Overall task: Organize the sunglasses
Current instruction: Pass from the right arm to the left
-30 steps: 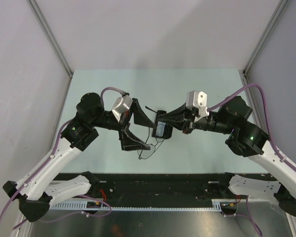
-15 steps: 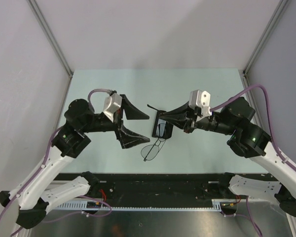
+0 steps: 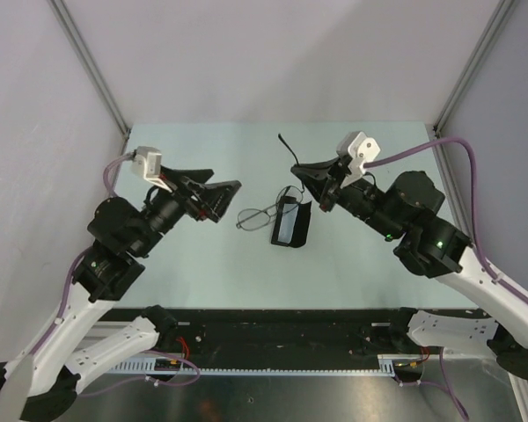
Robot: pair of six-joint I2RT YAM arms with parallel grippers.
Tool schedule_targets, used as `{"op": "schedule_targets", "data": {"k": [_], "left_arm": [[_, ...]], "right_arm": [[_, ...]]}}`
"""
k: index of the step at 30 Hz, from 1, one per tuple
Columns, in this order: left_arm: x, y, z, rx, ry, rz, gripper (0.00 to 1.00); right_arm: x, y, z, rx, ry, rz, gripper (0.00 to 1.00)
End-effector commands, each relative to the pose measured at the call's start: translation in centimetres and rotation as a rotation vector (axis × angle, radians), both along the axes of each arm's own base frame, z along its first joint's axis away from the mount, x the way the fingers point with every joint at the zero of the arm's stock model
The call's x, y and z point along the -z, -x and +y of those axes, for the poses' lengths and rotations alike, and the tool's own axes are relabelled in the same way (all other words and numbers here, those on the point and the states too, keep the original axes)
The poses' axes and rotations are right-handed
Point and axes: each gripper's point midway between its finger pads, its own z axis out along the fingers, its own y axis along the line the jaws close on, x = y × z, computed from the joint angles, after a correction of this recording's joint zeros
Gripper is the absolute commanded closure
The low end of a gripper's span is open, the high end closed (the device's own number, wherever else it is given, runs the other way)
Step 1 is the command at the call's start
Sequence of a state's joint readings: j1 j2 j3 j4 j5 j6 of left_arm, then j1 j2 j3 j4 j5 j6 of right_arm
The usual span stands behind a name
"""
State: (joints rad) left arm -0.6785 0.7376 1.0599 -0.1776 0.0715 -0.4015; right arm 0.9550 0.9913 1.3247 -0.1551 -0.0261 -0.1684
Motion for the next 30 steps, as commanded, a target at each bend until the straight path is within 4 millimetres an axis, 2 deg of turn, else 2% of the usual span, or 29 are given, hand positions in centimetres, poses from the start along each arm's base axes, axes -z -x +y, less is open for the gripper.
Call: {"op": "schedule_targets", "data": {"k": [1,2,3,4,5,7,8,9,12,15,17,24,28,29,30], "left_arm": [[-0.5,-2.7,2.7,-0.225,0.192,0.128,0.00],[0.0,-3.1,2.4,-0.229,0.203,0.153,0.00],[0.2,-3.2,2.1,-0.220,0.243,0.193,0.00],[0.7,-3.3,1.5,-0.204,0.249,0.218,0.00],[1.1,-3.6,1.0,-0.195,0.254,0.242,0.00],[2.4,-4.2,0.0,-0.184,0.284,0.322,0.00],[2.8,-4.4,-0.3,-0.184,0.297,0.346,0.00],[3.3,-4.7,-0.6,-0.185,0.320,0.382,0.00],[3.7,-5.2,0.0,-0.232,0.377,0.421,0.02],[3.7,-5.2,0.7,-0.265,0.416,0.429,0.02],[4.0,-5.2,0.5,-0.259,0.423,0.444,0.03],[3.6,-5.2,-1.0,-0.192,0.471,0.490,0.20],[2.6,-5.3,-2.6,-0.118,0.480,0.483,0.25],[1.8,-5.4,-3.0,-0.095,0.496,0.462,0.27],[2.2,-5.6,-3.5,-0.083,0.482,0.469,0.28]], "right_arm": [[-3.1,-3.2,-2.3,0.275,-0.148,0.014,1.00],[-2.8,-3.9,-2.1,0.317,-0.153,0.024,1.00],[-2.4,-5.0,-3.1,0.416,-0.158,0.044,1.00],[-2.7,-5.0,-3.0,0.447,-0.185,0.047,1.00],[-2.2,-6.1,-3.6,0.555,-0.182,0.051,1.00],[-1.8,-6.6,-3.8,0.643,-0.185,0.055,1.00],[-2.2,-6.6,-3.9,0.680,-0.202,0.044,1.00],[-1.2,-7.3,-4.2,0.762,-0.188,0.060,1.00],[-1.0,-7.8,-5.0,0.864,-0.215,0.073,1.00],[-0.8,-8.2,-5.1,0.911,-0.225,0.077,1.00],[-0.7,-8.4,-4.9,0.918,-0.235,0.076,1.00],[-0.5,-8.7,-4.8,0.958,-0.257,0.081,1.00],[-0.6,-8.7,-4.6,0.951,-0.283,0.092,1.00],[-0.6,-8.6,-4.4,0.944,-0.291,0.101,1.00],[-0.6,-8.7,-4.3,0.939,-0.293,0.105,1.00]]}}
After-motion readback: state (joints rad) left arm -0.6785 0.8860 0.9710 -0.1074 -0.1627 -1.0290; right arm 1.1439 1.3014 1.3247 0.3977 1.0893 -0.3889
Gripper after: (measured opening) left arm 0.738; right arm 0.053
